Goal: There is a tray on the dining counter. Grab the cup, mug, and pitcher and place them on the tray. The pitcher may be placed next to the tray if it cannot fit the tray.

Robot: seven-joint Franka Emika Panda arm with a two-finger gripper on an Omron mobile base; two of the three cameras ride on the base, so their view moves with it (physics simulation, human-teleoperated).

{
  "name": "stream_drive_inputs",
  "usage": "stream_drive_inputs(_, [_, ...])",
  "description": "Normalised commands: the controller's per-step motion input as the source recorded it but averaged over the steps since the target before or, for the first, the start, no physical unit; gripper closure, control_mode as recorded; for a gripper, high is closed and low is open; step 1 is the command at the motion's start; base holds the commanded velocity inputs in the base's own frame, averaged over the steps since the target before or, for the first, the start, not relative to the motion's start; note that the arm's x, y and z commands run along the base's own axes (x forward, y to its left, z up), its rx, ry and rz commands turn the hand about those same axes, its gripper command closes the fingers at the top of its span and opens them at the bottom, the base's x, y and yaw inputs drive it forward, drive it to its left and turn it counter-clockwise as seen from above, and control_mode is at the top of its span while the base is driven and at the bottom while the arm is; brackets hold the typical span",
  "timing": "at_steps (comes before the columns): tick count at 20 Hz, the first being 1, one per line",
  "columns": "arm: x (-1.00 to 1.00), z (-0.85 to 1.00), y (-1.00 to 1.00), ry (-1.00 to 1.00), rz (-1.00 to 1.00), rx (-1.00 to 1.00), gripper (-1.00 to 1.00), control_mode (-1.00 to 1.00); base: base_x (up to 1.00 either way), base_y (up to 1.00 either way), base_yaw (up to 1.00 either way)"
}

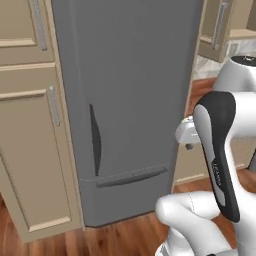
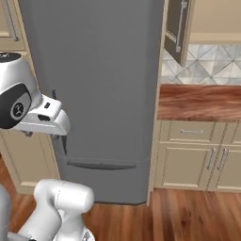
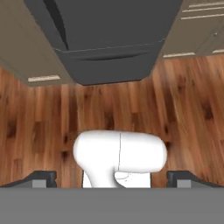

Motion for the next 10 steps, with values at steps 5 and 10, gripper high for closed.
stream_drive_inputs(5, [0.00,0.00,0.00,0.00,0.00,0.00,-1.00,1.00,0.50,-0.99,0.10])
stream_drive_inputs(10, [0.00,0.00,0.00,0.00,0.00,0.00,-1.00,1.00,0.44,-1.00,0.11])
